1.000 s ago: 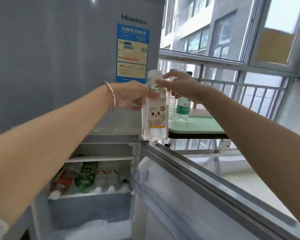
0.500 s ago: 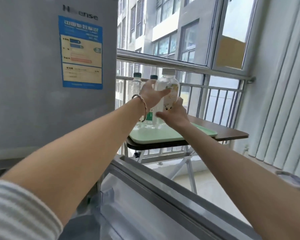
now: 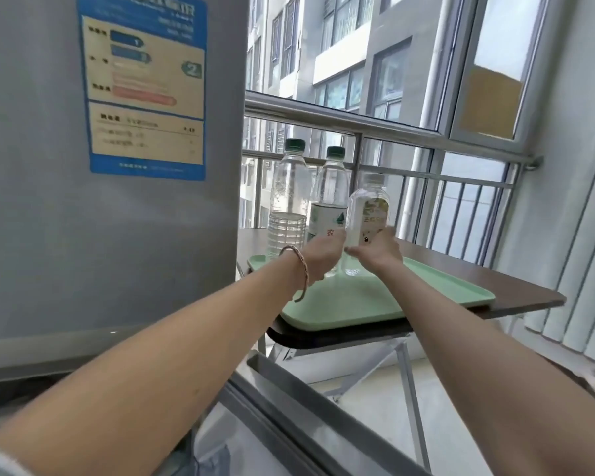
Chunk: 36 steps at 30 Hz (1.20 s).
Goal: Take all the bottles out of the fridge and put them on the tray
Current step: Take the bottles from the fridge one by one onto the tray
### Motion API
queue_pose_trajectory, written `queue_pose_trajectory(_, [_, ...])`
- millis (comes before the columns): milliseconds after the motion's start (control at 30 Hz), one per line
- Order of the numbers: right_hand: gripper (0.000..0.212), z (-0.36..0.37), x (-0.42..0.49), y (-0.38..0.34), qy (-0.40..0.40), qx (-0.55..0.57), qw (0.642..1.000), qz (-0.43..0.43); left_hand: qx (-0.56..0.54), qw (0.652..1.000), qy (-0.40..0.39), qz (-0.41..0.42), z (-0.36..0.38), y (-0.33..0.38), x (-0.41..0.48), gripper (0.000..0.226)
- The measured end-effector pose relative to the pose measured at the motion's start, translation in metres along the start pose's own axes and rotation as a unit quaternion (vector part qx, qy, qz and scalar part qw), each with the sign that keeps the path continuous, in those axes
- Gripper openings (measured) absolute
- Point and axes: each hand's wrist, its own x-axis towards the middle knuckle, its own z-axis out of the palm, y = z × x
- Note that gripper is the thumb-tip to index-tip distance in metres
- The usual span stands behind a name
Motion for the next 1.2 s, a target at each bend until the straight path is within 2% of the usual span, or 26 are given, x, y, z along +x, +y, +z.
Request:
queue_pose_trajectory(133, [0.081,0.012,0.012,0.0,-0.012,0.017,1.0,0.013,-0.008,1.0,-0.02,0.005,0.004,-0.001,0.009,0.054])
queue_pose_trajectory(200, [0.094,0.013,0.012,0.001,-0.017,0.011,0.999,0.036,-0.016,1.0,-0.013,0.006,0.005,0.0,0.007,0.053])
queue_pose_trajectory(267, [0.098,0.009,0.004,0.001,0.026,-0.021,0.999,0.031,-0.02,1.0,-0.013,-0.003,0.005,0.003,0.004,0.055])
queue_pose_trajectory(300, [0.089,0.005,-0.003,0.001,0.065,-0.031,0.997,0.001,-0.022,1.0,-0.01,-0.005,0.004,0.006,0.0,0.056])
queue_pose_trajectory(367, [0.058,-0.007,-0.021,-0.006,0.143,-0.011,0.986,-0.085,-0.026,1.0,-0.001,-0.002,0.001,0.011,-0.012,0.057])
queue_pose_trajectory(433, [0.037,-0.017,-0.043,-0.017,0.185,0.024,0.969,-0.159,-0.032,0.999,0.011,0.006,-0.005,0.018,-0.027,0.055])
queue_pose_trajectory(600, [0.016,-0.02,-0.107,-0.064,0.178,0.047,0.928,-0.322,-0.081,0.996,0.034,0.01,-0.034,0.023,-0.081,0.041])
queue_pose_trajectory(767, [0.012,0.015,-0.177,-0.102,0.082,0.09,0.898,-0.422,-0.075,0.993,0.078,-0.036,-0.088,-0.007,-0.158,0.037])
queue_pose_trajectory(833, [0.01,0.031,-0.201,-0.108,0.043,0.064,0.884,-0.461,-0.044,0.994,0.056,-0.083,-0.115,-0.024,-0.183,0.038])
queue_pose_trajectory(933, [0.025,0.058,-0.241,-0.116,-0.043,0.034,0.866,-0.497,0.0,0.985,-0.003,-0.17,-0.159,-0.055,-0.214,0.038])
queue_pose_trajectory(967, [0.02,0.07,-0.25,-0.118,-0.072,0.015,0.861,-0.503,0.019,0.981,-0.011,-0.191,-0.169,-0.063,-0.222,0.038])
queue_pose_trajectory(1033, [0.013,0.096,-0.275,-0.126,-0.128,-0.035,0.838,-0.529,0.053,0.974,-0.006,-0.222,-0.19,-0.085,-0.234,0.039])
queue_pose_trajectory(1133, [0.026,0.132,-0.312,-0.137,-0.198,-0.103,0.809,-0.544,0.095,0.955,-0.008,-0.28,-0.211,-0.123,-0.244,0.033])
queue_pose_trajectory(1200, [0.023,0.159,-0.33,-0.138,-0.256,-0.119,0.8,-0.529,0.12,0.938,-0.018,-0.324,-0.224,-0.152,-0.247,0.037])
